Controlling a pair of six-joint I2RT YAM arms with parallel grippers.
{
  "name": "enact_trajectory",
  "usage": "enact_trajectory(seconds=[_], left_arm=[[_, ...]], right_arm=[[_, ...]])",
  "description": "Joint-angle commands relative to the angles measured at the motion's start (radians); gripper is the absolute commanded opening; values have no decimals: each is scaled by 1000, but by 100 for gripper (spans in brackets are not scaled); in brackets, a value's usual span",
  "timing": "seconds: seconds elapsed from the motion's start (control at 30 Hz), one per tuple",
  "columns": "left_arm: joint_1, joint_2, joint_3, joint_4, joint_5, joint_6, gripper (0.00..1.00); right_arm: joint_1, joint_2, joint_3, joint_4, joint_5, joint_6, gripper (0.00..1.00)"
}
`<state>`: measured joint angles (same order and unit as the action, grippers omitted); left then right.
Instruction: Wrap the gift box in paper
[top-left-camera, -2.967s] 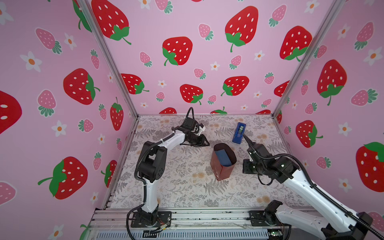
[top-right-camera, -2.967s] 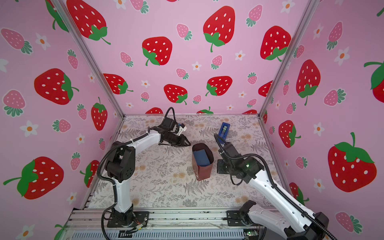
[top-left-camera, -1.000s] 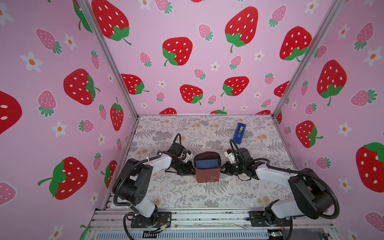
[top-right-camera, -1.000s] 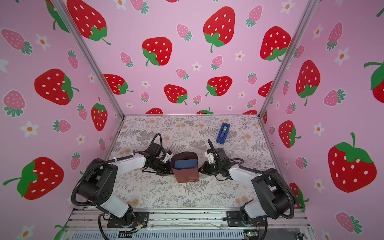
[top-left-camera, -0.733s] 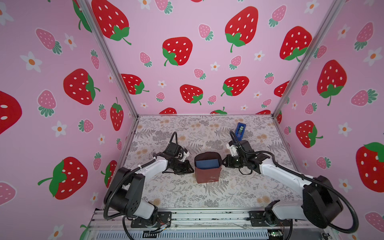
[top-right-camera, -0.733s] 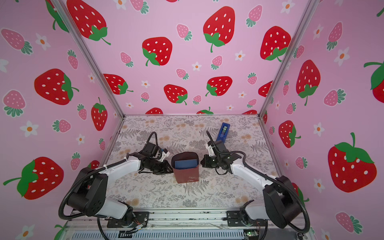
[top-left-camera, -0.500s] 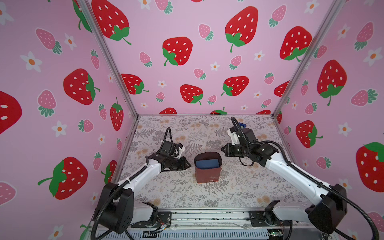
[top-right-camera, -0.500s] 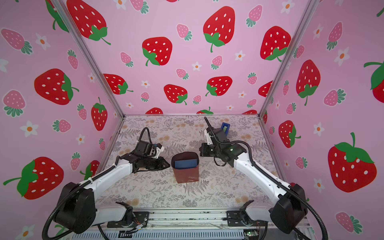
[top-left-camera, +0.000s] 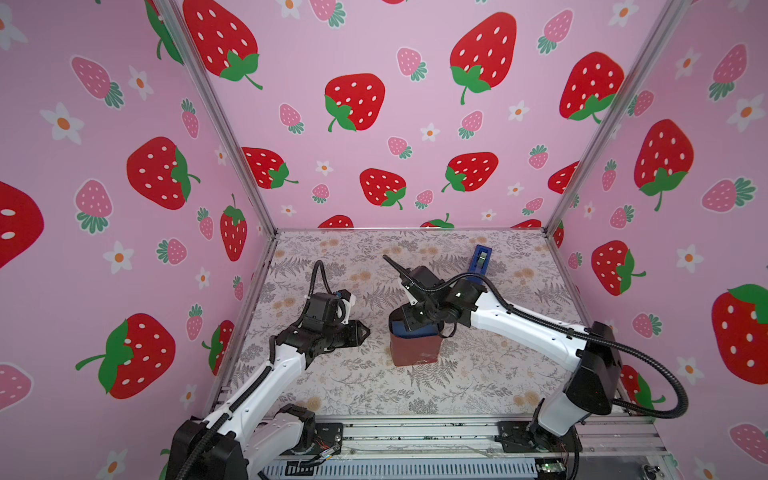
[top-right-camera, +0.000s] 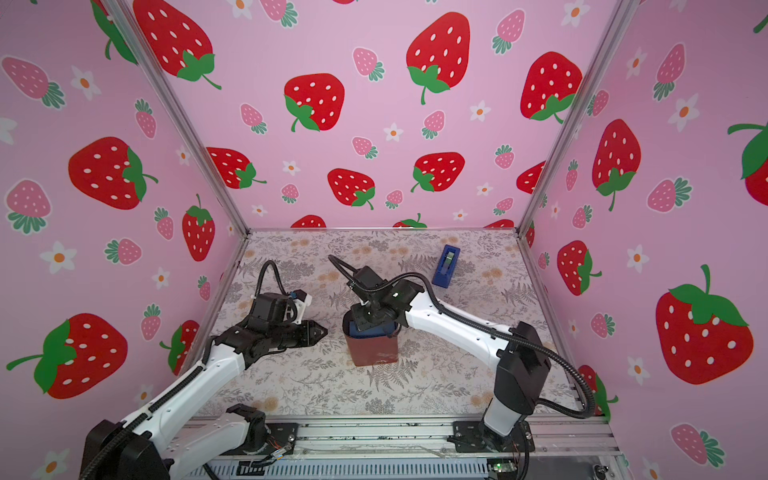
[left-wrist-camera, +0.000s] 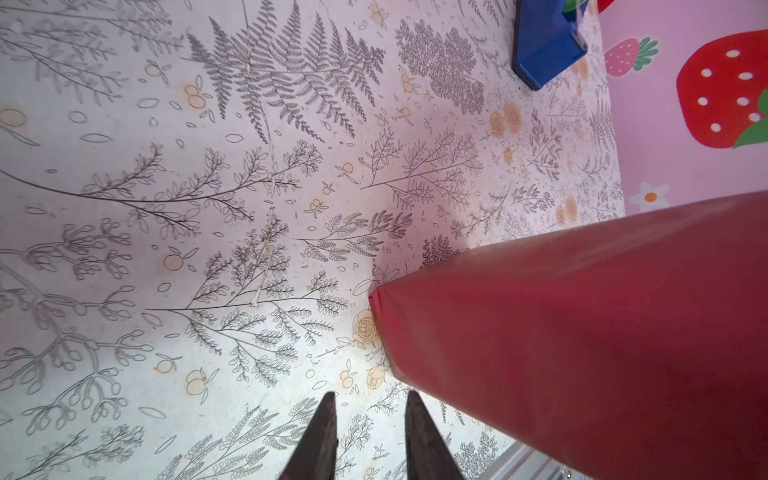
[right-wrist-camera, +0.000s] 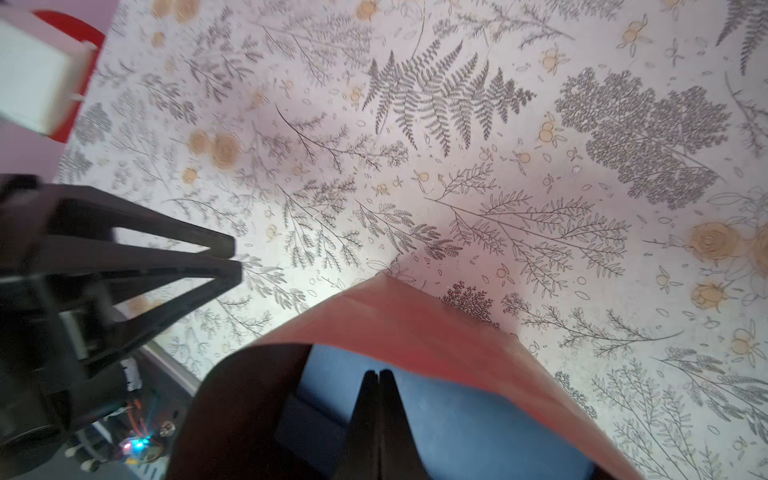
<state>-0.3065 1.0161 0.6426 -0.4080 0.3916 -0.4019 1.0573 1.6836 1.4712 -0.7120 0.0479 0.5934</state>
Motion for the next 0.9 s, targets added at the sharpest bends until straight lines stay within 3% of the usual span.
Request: enact_trajectory(seconds=[0.0, 0.57, 0.87], left_arm=[[7, -29, -20, -20, -36, -10, 31], [6, -24, -8, 35, 56, -48, 33], [1, -35, 6, 89, 110, -148, 34]], right_arm=[[16, 22, 33, -16, 58, -12, 0], [51, 94, -153, -6, -8, 0, 0], [48, 24, 3, -59, 25, -7, 0]])
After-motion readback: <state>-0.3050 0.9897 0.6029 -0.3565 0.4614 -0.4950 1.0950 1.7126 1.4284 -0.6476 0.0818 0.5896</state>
